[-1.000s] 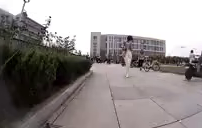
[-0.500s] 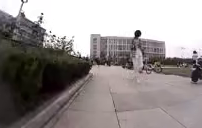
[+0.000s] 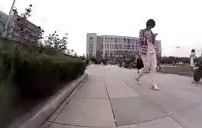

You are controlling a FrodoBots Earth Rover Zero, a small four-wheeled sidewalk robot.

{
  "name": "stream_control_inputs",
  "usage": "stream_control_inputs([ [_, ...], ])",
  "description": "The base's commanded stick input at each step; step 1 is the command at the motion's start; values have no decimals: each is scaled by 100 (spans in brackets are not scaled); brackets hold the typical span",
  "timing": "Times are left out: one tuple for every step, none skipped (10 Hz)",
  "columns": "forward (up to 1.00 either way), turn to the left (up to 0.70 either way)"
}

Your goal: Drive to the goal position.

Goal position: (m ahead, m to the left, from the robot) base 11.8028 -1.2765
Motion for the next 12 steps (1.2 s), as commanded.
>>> stream_control_inputs([
  [70,0],
  [70,0],
  [70,0],
  [70,0],
  [70,0],
  [70,0],
  [70,0],
  [70,0],
  [70,0],
  [70,0],
  [70,0],
  [70,0],
])
